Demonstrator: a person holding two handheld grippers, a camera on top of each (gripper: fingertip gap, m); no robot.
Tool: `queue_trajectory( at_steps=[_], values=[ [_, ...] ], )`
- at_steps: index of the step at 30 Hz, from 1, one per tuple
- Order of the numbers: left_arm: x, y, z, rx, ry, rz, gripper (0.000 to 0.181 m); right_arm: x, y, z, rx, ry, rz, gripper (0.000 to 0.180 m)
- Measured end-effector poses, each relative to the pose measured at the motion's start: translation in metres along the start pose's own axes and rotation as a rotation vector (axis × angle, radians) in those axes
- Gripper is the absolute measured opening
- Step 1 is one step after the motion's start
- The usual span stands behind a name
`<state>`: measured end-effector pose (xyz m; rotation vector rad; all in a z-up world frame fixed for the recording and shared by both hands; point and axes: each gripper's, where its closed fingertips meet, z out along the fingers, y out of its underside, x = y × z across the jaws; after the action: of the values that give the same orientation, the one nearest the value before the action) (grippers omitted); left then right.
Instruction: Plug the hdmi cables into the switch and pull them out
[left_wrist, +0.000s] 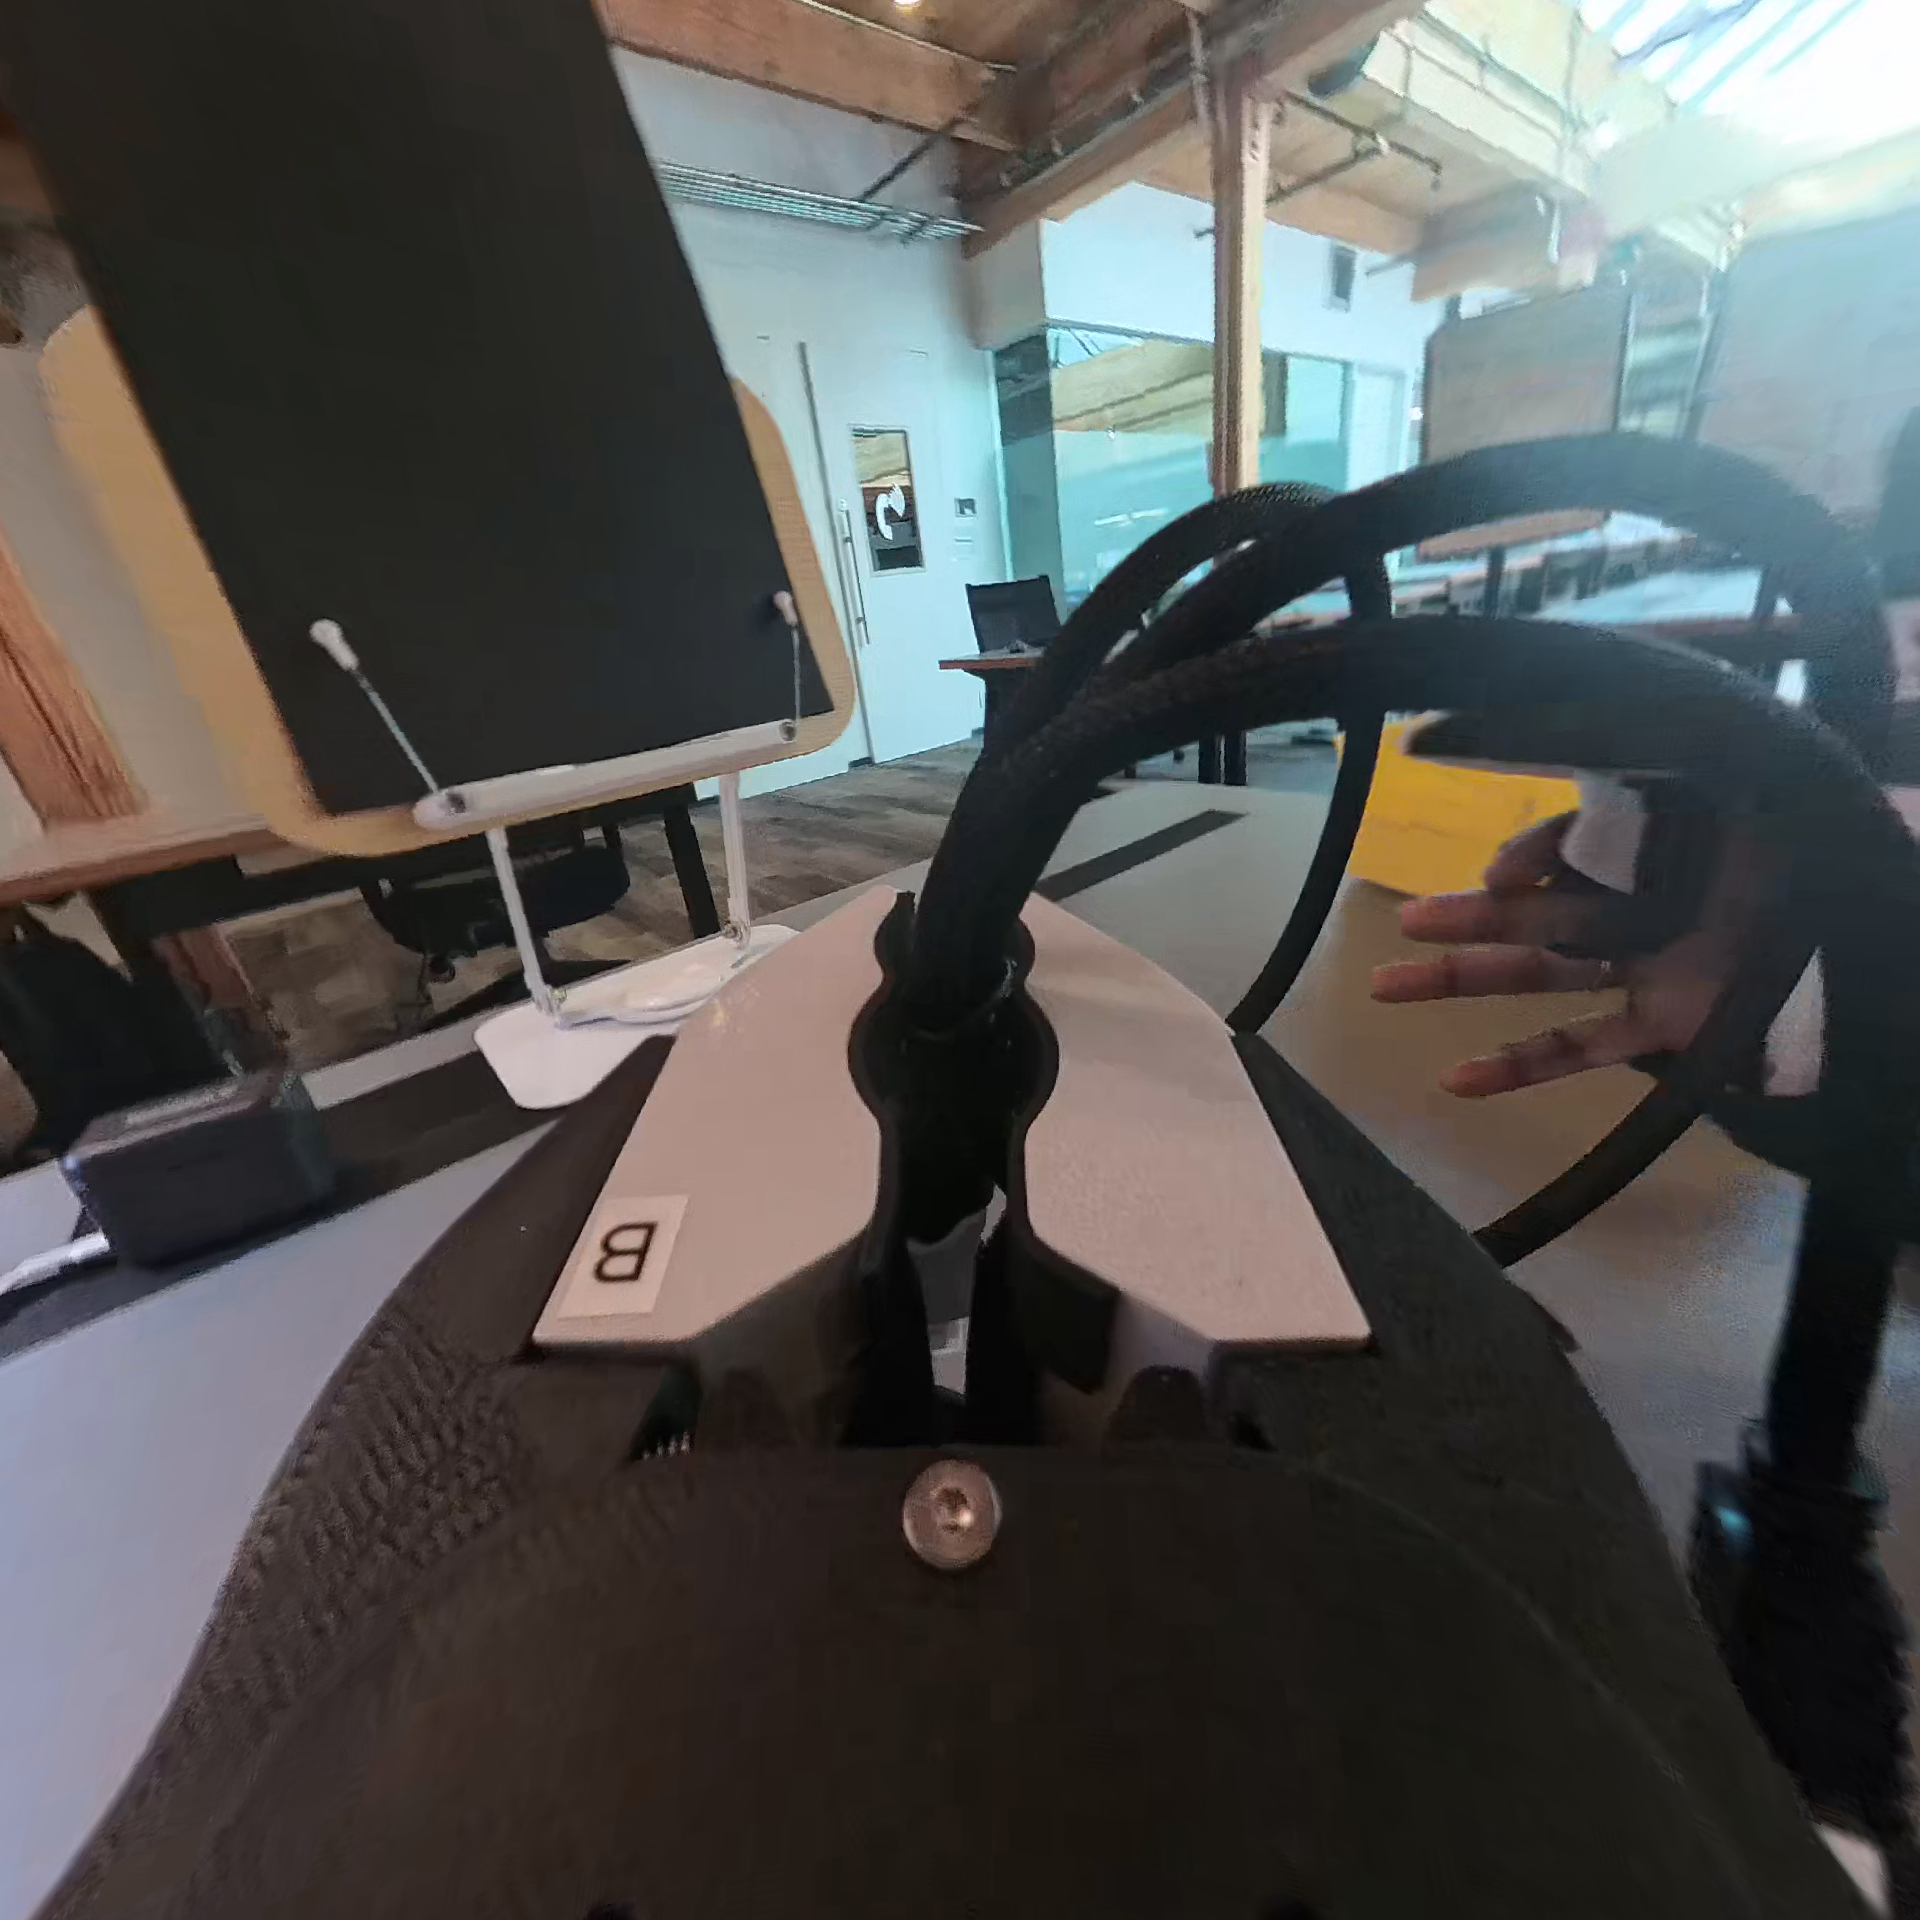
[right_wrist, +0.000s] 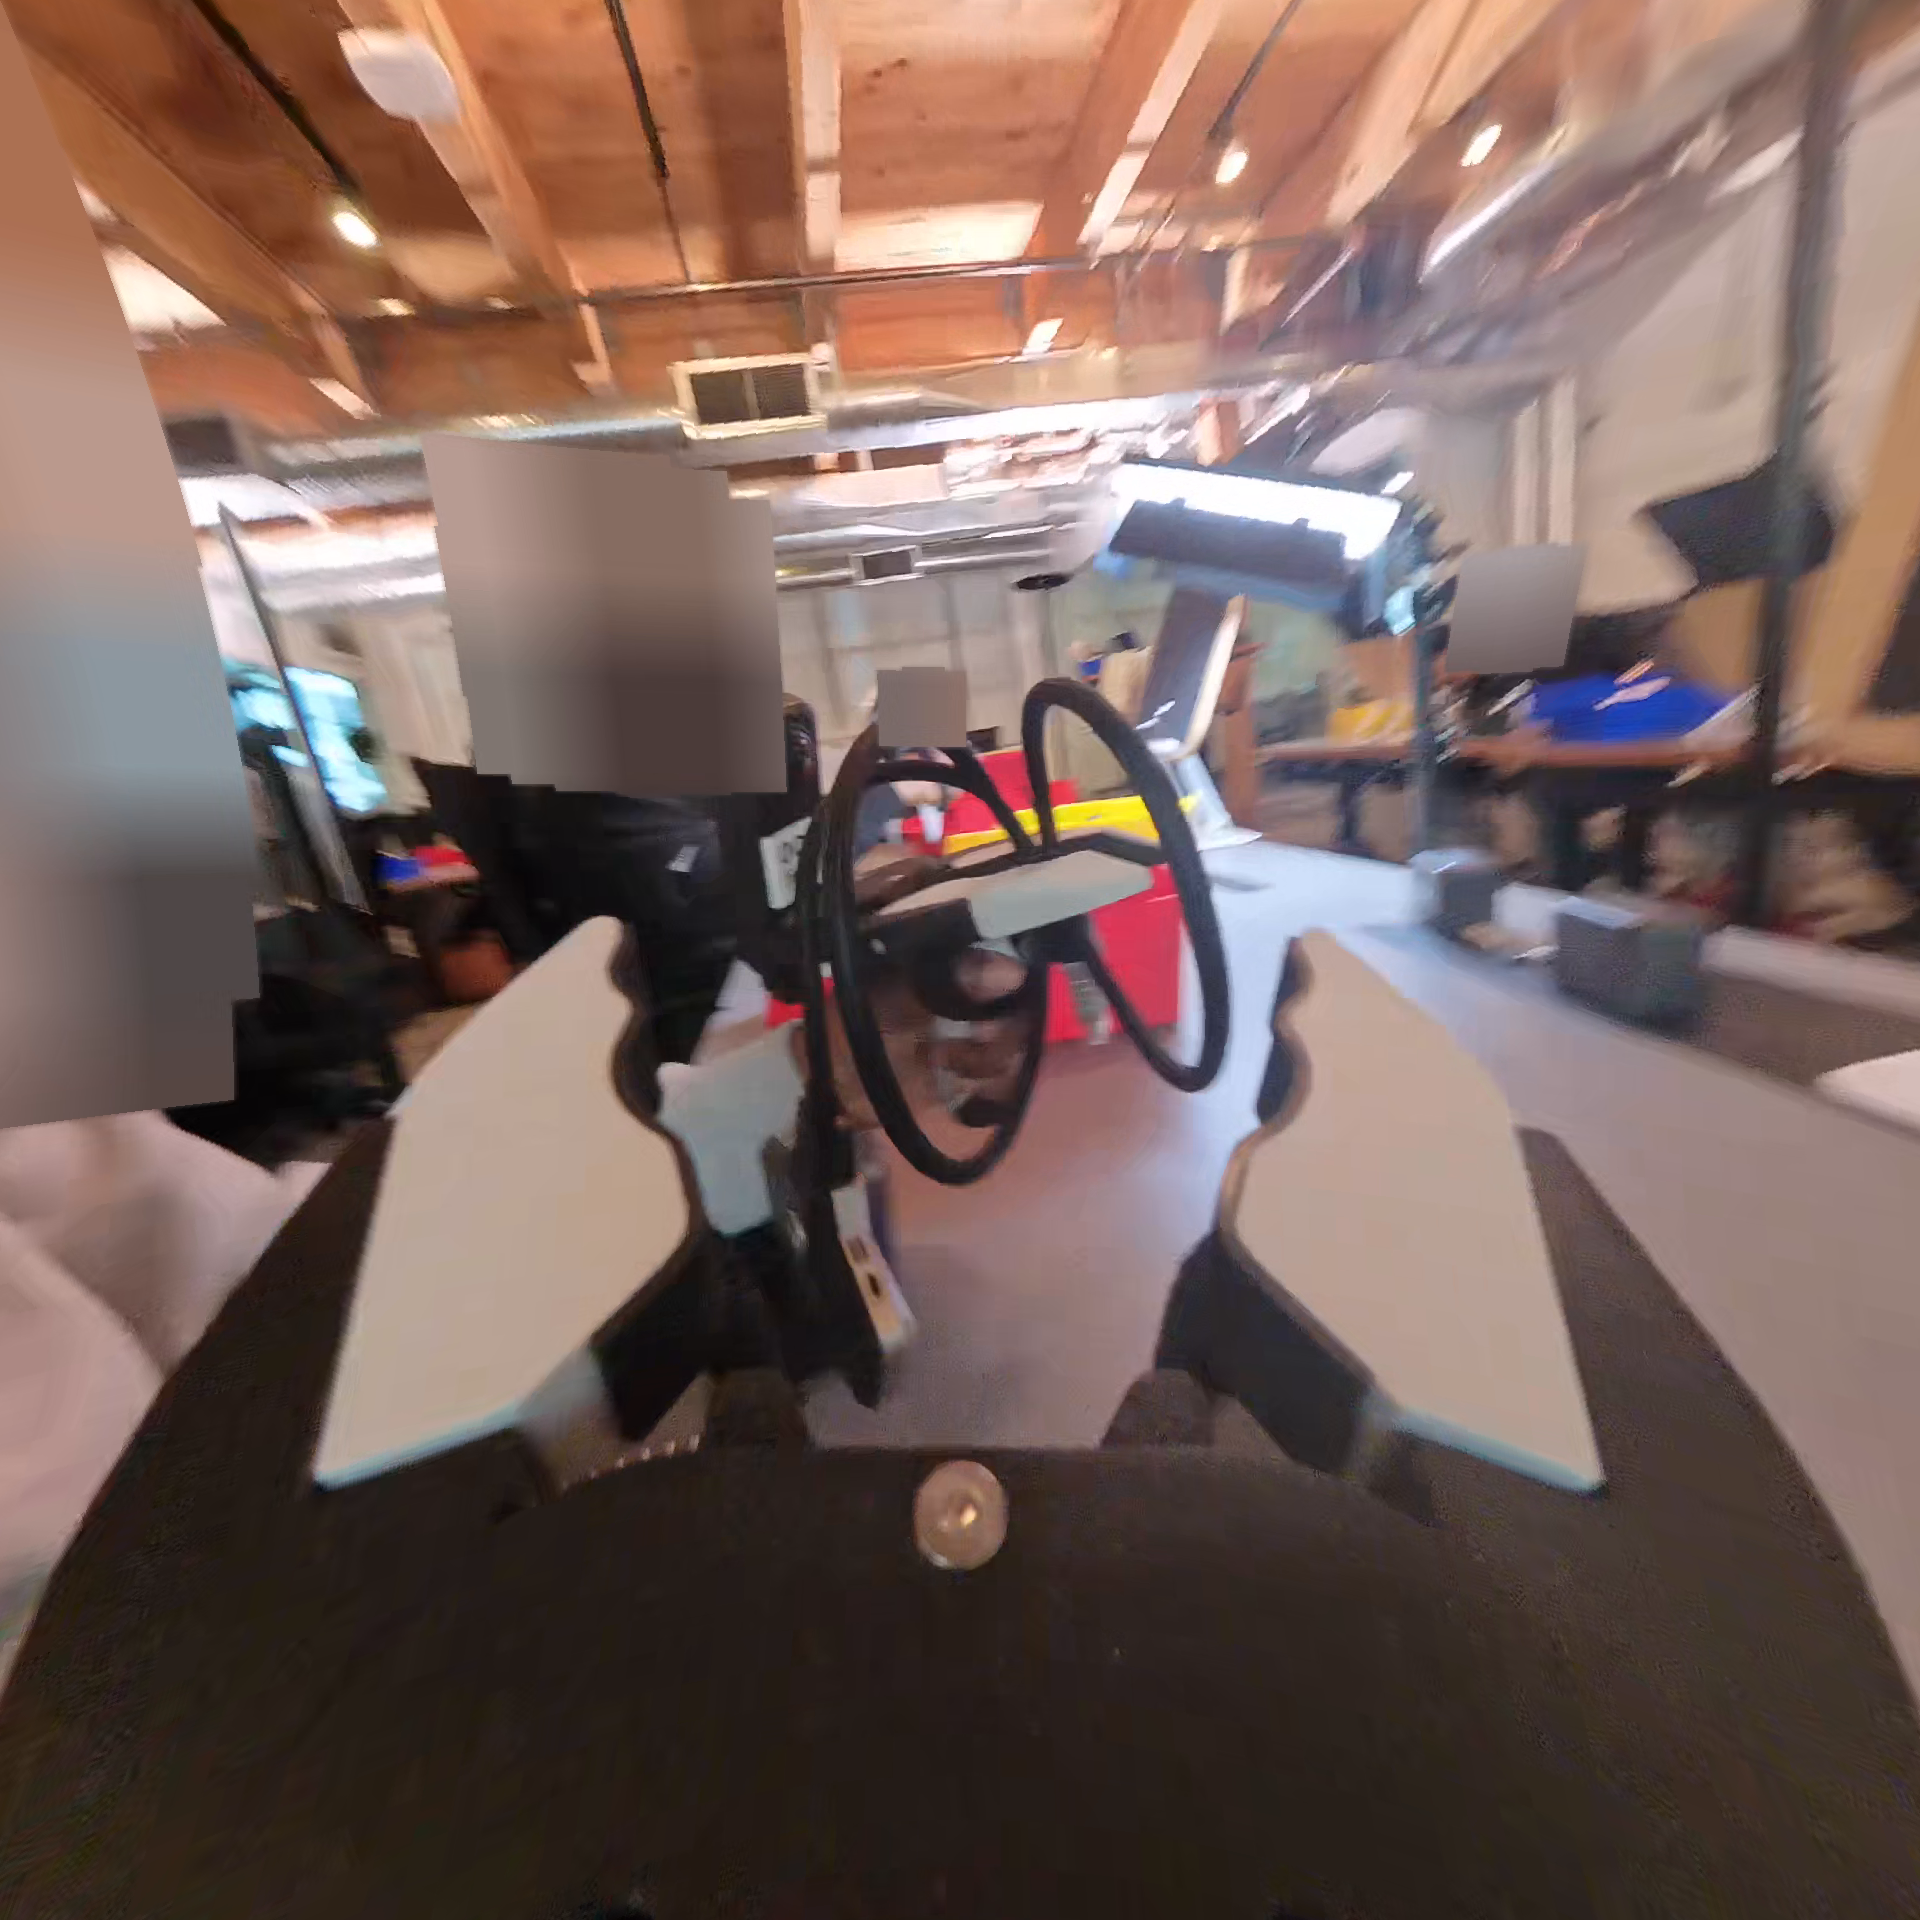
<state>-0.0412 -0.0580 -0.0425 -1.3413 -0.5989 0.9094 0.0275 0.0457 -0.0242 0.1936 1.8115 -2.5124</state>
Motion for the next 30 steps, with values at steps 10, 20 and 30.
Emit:
queue_trajectory(
  at_steps=[10,20,30],
  values=[
    [0.021,0.004,0.004,-0.060,-0.003,0.345,0.016,-0.054,0.043,0.018,-0.290,-0.242,0.014,0.111],
    [-0.024,0.010,-0.005,-0.158,-0.330,0.255,0.015,-0.004,0.099,0.059,-0.478,0.279,-0.389,0.071],
    [-0.004,0.022,0.003,-0.141,-0.042,-0.181,0.028,0.016,0.069,0.043,-0.457,0.387,-0.513,0.005]
  ],
)
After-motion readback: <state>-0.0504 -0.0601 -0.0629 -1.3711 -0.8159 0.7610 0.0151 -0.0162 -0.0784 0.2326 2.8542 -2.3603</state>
